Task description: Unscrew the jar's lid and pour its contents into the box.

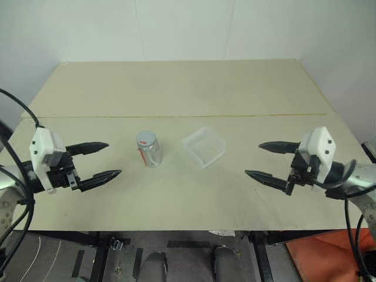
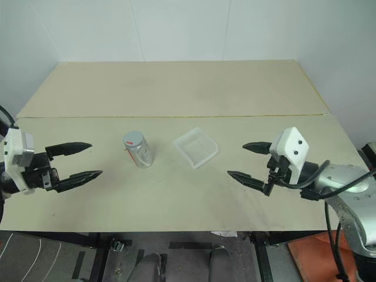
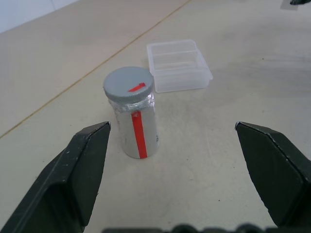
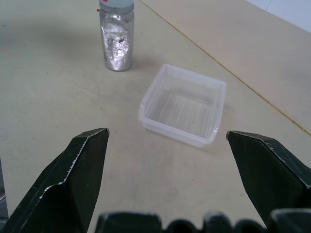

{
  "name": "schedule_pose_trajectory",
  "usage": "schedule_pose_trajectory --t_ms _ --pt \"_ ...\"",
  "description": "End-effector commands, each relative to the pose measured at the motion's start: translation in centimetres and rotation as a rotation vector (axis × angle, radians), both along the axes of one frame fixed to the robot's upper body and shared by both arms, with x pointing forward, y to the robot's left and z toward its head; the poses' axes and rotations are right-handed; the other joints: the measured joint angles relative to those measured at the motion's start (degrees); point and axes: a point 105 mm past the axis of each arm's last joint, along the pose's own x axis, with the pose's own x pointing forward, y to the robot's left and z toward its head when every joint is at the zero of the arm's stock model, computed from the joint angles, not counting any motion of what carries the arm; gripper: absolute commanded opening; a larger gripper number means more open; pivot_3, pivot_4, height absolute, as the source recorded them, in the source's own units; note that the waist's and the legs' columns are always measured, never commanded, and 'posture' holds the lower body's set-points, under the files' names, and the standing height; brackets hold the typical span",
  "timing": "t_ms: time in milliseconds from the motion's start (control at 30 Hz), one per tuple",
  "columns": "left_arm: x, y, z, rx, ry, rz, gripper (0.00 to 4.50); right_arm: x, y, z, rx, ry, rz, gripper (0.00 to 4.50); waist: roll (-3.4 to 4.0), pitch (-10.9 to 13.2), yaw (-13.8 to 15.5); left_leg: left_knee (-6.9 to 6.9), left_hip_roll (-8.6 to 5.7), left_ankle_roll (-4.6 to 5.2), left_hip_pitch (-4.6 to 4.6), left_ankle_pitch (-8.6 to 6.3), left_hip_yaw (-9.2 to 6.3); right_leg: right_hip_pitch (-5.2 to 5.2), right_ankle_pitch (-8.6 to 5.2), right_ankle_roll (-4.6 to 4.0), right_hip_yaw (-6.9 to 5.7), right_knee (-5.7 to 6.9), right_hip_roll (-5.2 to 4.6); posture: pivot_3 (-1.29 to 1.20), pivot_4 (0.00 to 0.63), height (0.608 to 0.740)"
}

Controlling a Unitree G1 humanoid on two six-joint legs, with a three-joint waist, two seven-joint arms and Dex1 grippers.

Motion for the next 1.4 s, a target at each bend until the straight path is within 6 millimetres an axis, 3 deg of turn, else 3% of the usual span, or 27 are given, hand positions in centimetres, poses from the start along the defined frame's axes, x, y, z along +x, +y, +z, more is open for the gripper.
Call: schedule_pose_trajectory --t_ms 33,133,333,833,1033,1400 --pt "-0.4 -0.2 1.5 0.014 -0.051 -0.004 4.47 0.2 0.1 1.1 0.001 -0.062 0.006 4.5 0.0 0.0 0.0 0.0 0.0 0.0 0.0 0.0 0.0 0.0 0.0 0.0 0.0 -0.01 0.0 0.0 0.15 0.74" --pt "-0.3 -0.3 1.0 -0.002 -0.034 0.005 4.47 0.3 0.0 0.6 -0.016 -0.051 0.008 4.5 0.0 0.0 0.0 0.0 0.0 0.0 -0.01 0.0 0.0 0.0 0.0 0.0 0.0 -0.04 0.0 0.0 0.15 0.74" --pt "0.3 -0.5 -0.8 -0.029 -0.021 0.066 4.47 -0.2 -0.1 2.2 -0.01 -0.092 0.041 4.5 0.0 0.0 -0.1 0.0 0.0 0.0 0.0 0.0 0.0 0.0 0.0 0.0 0.0 -0.02 0.0 0.0 0.15 0.74" --pt "3.7 -4.7 -5.3 -0.088 0.005 0.157 4.47 -0.9 -0.5 3.7 -0.044 -0.127 0.097 4.5 0.0 0.0 0.1 0.01 -0.02 0.01 0.02 -0.01 0.0 0.05 0.0 0.01 0.0 -0.05 0.0 0.0 0.15 0.74" --pt "6.9 -5.4 -5.7 -0.117 -0.062 0.282 4.47 -1.1 0.2 4.0 -0.063 -0.126 0.152 4.5 -0.01 0.0 0.3 0.03 -0.03 0.01 0.07 -0.01 -0.03 0.16 0.01 0.01 -0.02 -0.05 0.0 0.0 0.15 0.74" --pt "8.4 -7.3 -6.2 -0.206 -0.068 0.316 4.47 -1.8 0.5 4.4 -0.073 -0.114 0.199 4.5 -0.02 0.0 0.4 0.07 -0.03 0.06 0.11 -0.04 -0.03 0.24 0.02 0.04 -0.03 -0.1 0.0 0.0 0.15 0.74"
